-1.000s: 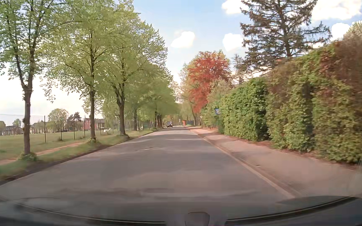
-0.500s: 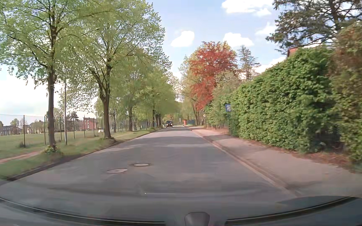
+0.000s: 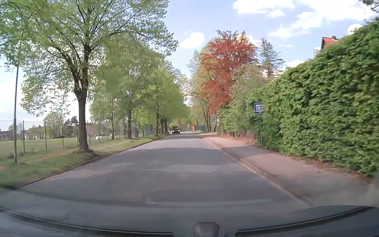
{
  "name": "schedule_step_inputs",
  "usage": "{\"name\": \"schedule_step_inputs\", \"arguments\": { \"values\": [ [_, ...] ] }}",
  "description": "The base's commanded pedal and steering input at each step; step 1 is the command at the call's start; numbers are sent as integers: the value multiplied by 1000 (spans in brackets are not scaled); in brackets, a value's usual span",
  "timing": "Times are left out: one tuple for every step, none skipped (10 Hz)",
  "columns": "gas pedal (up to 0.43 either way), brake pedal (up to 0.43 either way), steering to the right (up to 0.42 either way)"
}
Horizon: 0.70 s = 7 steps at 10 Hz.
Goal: Follow the waypoints while adhering to traffic rules and regulations
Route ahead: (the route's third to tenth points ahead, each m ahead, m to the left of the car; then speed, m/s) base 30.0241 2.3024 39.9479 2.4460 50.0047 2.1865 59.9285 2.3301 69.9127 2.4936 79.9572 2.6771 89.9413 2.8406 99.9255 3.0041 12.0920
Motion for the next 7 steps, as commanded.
{"name": "schedule_step_inputs", "arguments": {
  "values": [
    [118, 0, -2],
    [118, 0, -2],
    [118, 0, -2],
    [118, 0, -2],
    [118, 0, -2],
    [118, 0, -3],
    [118, 0, -3]
  ]
}}
